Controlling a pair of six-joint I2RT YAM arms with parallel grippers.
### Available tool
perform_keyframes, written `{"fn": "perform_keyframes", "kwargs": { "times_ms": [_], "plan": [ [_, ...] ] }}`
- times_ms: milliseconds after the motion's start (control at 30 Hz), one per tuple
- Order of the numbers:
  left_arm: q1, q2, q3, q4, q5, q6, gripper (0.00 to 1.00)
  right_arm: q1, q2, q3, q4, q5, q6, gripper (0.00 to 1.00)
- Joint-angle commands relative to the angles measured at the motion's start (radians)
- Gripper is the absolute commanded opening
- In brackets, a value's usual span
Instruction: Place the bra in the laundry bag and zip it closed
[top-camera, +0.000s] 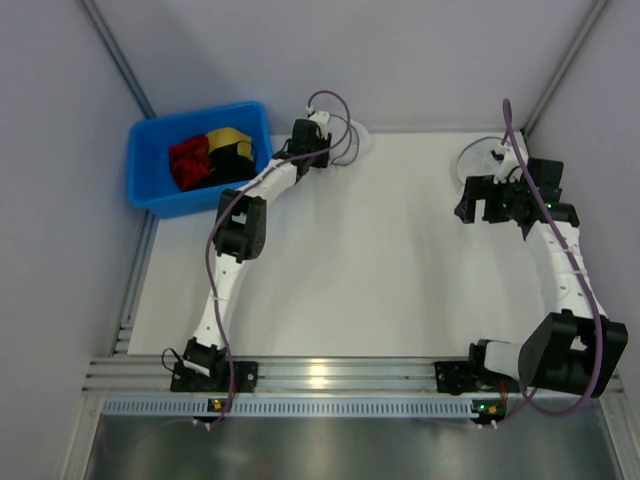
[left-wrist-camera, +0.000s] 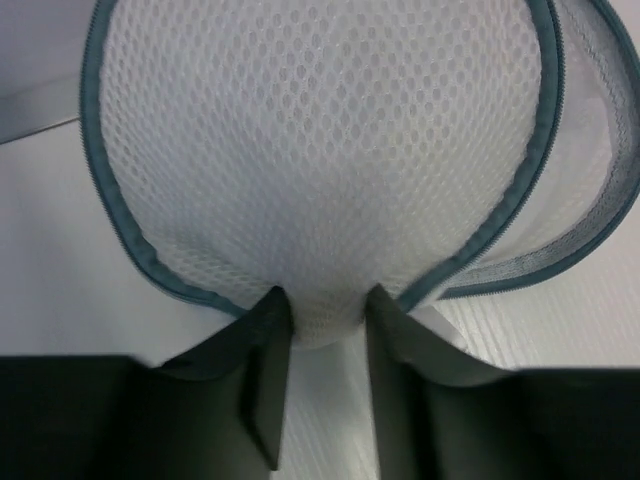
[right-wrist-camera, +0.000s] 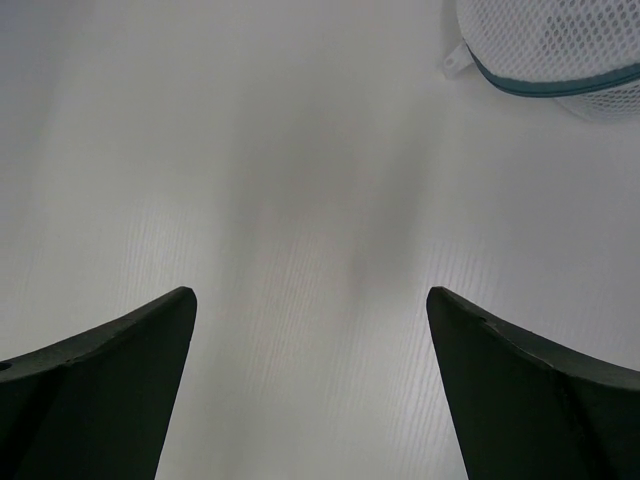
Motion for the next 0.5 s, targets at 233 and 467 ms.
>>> {"fn": "perform_keyframes", "kwargs": {
  "times_ms": [233, 467],
  "plan": [
    [0.002, -0.256, -0.245, 0.036, 0.255, 0.051, 0.00, 0.005, -0.010, 0.048, -0.042, -0.131, 0.004, 0.99],
    [-0.024, -0.657, -0.753, 0.031, 0.631, 0.243, 0.00, 0.008, -0.024, 0.042, -0.080, -0.269, 0.002, 0.98]
  ]
}}
